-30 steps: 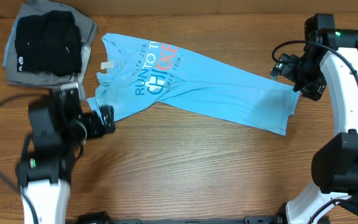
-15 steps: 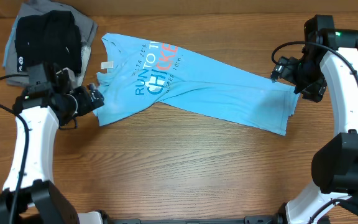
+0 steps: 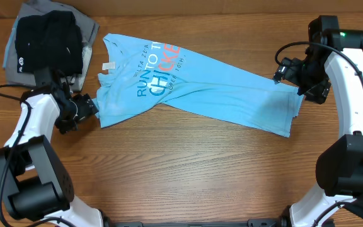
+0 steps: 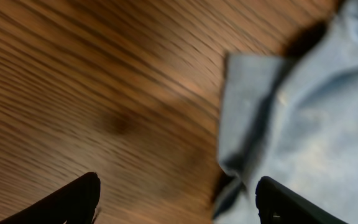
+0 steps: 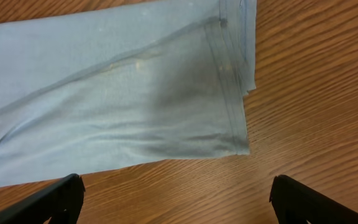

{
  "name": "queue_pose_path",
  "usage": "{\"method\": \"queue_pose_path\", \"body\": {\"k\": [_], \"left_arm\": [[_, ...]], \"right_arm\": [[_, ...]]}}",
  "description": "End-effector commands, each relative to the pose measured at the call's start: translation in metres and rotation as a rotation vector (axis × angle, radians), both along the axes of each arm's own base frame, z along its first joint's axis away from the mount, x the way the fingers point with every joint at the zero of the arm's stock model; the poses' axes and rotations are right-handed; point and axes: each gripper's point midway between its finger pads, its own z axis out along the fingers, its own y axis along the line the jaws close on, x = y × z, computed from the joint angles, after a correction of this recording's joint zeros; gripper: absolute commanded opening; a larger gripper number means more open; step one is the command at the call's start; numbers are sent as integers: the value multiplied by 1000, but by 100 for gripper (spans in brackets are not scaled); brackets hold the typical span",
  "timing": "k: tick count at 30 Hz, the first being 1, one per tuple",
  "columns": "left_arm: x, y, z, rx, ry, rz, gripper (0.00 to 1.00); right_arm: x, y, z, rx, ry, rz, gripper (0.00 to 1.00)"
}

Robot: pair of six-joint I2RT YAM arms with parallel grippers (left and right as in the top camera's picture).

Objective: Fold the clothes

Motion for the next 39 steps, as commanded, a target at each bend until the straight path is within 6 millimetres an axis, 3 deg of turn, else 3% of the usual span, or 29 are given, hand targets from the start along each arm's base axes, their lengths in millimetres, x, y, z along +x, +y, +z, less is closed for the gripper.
{"method": "queue_pose_path", "body": {"k": [1, 17, 28, 36, 38, 39], "left_arm": [[13, 22, 2, 84, -5, 58, 81], [47, 17, 1, 183, -55, 15, 78], [40, 16, -50, 156, 67, 1, 77], [54, 14, -42, 156, 34, -20, 77], [56, 10, -41, 156, 30, -38, 74], [57, 7, -41, 155, 29, -43, 68]], "right_arm": [[1, 2, 5, 7, -16, 10, 100], [1, 2, 4, 7, -14, 10, 100], [-2, 3, 4, 8, -1, 10, 100], [-2, 3, 4, 8, -3, 10, 100], [-2, 3, 4, 7, -2, 10, 100], [-2, 3, 4, 7, -3, 10, 100]]}}
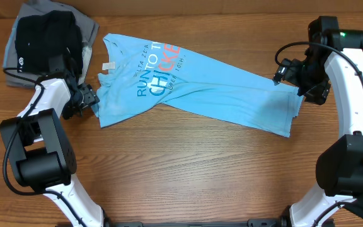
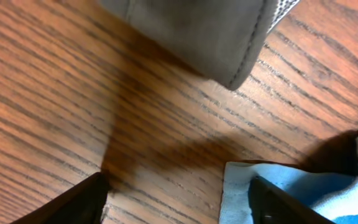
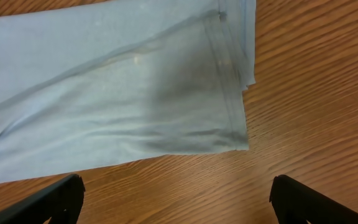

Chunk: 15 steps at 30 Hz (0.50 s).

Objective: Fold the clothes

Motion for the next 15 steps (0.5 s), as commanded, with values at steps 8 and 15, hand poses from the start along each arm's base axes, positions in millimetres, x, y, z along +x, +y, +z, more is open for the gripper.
{"method": "queue_pose_path", "body": {"k": [8, 15], "left_arm": [[9, -30, -8, 21, 25, -98, 17], [2, -25, -9, 35, 50, -68, 4]], "right_arm": [[4, 1, 5, -2, -25, 9, 100], [4, 1, 5, -2, -28, 9, 100]]}}
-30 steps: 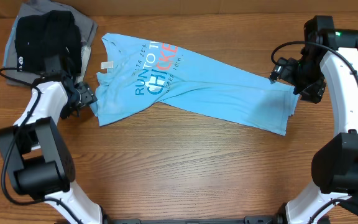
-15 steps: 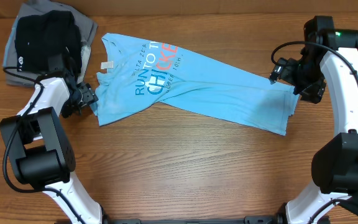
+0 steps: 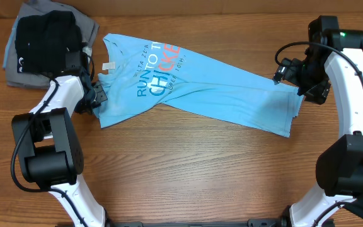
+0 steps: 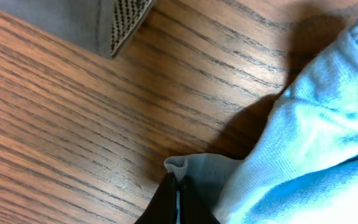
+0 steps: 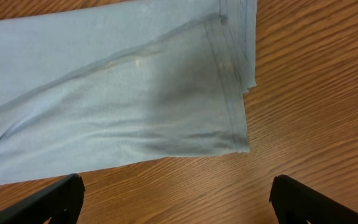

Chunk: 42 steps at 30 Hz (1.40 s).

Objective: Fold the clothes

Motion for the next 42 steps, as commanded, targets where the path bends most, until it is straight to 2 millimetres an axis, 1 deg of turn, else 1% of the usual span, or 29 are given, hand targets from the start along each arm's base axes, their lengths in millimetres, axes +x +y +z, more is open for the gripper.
{"method": "queue_pose_path", "body": {"k": [1, 4, 8, 11, 13, 16, 21, 27, 29, 32, 33, 39, 40, 42], "left_arm": [[-5, 10, -9, 14, 35, 35, 4], [-9, 17, -9, 18, 46, 54, 4], [-18, 31, -10, 34, 64, 114, 4], [-23, 38, -10, 30, 77, 147, 4], [-26, 42, -10, 28, 86, 158, 4], [-29, 45, -11, 27, 92, 167, 4], [-29, 46, -11, 26, 92, 168, 4], [-31, 46, -11, 26, 99, 168, 4], [-31, 46, -11, 25, 99, 168, 4], [-32, 45, -11, 25, 103, 168, 4], [-32, 45, -11, 25, 103, 168, 4], [-32, 45, -11, 25, 103, 168, 4], [-32, 45, -11, 25, 103, 168, 4], [-32, 45, -11, 25, 103, 168, 4]], "right_arm": [[3, 1, 5, -3, -24, 8, 100], [9, -4, 5, -30, -47, 5, 100], [26, -8, 5, -47, -105, 3, 100], [34, -16, -3, -87, -110, -3, 100], [38, -23, -15, -124, -90, -9, 100], [43, -31, -39, -151, -45, -15, 100], [48, -33, -79, -143, 29, -13, 100], [45, -33, -108, -138, 96, -5, 97], [46, -33, -114, -138, 101, 9, 93], [46, -34, -122, -135, 118, 7, 82], [45, -34, -126, -134, 127, 8, 81], [44, -36, -140, -132, 153, 7, 80], [44, -37, -141, -132, 151, 5, 78], [45, -38, -141, -133, 147, 2, 69]]}}
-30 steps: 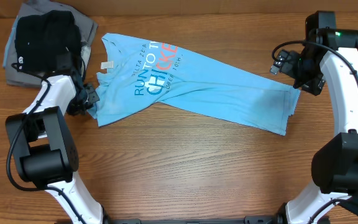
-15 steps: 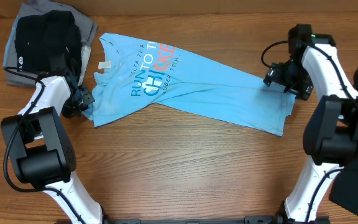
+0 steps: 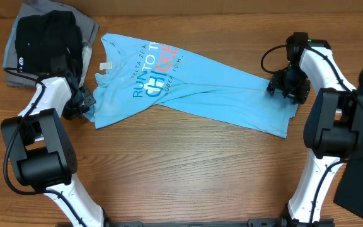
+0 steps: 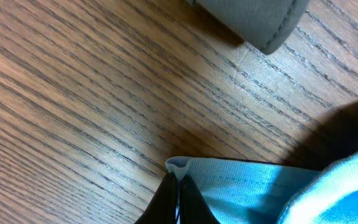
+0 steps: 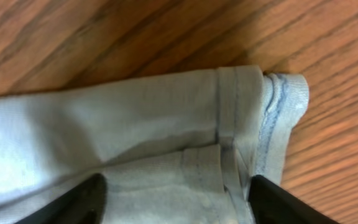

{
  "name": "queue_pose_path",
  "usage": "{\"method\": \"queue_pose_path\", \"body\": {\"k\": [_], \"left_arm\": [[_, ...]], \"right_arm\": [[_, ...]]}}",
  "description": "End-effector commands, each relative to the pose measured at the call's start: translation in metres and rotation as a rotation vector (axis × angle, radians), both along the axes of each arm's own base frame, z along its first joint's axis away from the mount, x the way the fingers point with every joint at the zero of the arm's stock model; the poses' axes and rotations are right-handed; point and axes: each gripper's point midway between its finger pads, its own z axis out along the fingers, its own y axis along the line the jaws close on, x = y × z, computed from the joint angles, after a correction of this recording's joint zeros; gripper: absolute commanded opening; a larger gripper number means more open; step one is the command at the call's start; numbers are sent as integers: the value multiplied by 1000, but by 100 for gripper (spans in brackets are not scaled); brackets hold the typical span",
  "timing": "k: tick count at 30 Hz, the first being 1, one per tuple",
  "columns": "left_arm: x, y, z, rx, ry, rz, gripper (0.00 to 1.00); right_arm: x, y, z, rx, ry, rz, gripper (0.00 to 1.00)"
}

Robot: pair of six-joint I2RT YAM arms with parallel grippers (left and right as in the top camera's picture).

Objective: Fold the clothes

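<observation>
A light blue T-shirt (image 3: 194, 88) with printed lettering lies spread slantwise across the wooden table. My left gripper (image 3: 82, 104) is at its left edge, shut on a fold of the blue hem (image 4: 178, 186). At the shirt's right end, my right gripper (image 3: 287, 88) is low over the stitched hem (image 5: 241, 118). It stands open (image 5: 178, 202), with the cloth lying between its two fingers. The fabric there looks pale and bunched into layers.
A pile of black and grey clothes (image 3: 46, 41) sits at the back left, and its grey corner (image 4: 253, 18) lies close to my left gripper. A dark garment hangs at the right edge. Bare wood (image 3: 188, 170) fills the front.
My left gripper, still shut on the shirt's edge, has shifted a little left, and that edge went with it. My right gripper has come down from above onto the right hem, still open.
My left gripper was open beside the shirt's lower left corner, then open further back near the grey pile. Then it was shut on the shirt's left edge, and now holds it slightly further left. My right gripper stayed open above the right hem, and now sits on it.
</observation>
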Motion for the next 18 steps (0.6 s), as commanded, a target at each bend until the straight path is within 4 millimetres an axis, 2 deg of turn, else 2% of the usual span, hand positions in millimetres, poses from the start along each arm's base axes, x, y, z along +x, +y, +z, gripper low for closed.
{"method": "queue_pose_path", "body": {"k": [1, 8, 12, 15, 18], "left_arm": [[-8, 9, -10, 23, 43, 32, 4], [-9, 10, -10, 23, 44, 34, 4], [-9, 10, -9, 22, 47, 33, 4], [-13, 9, -2, 17, 70, 33, 4], [-13, 9, 15, 15, 75, 40, 4]], "right_arm": [[3, -9, 0, -12, -12, -13, 65], [5, -10, 0, -17, -22, -13, 40], [3, -14, 4, -45, -10, -19, 5], [3, -18, 16, -69, -9, -64, 4], [7, -22, 39, -96, -41, -108, 4]]}}
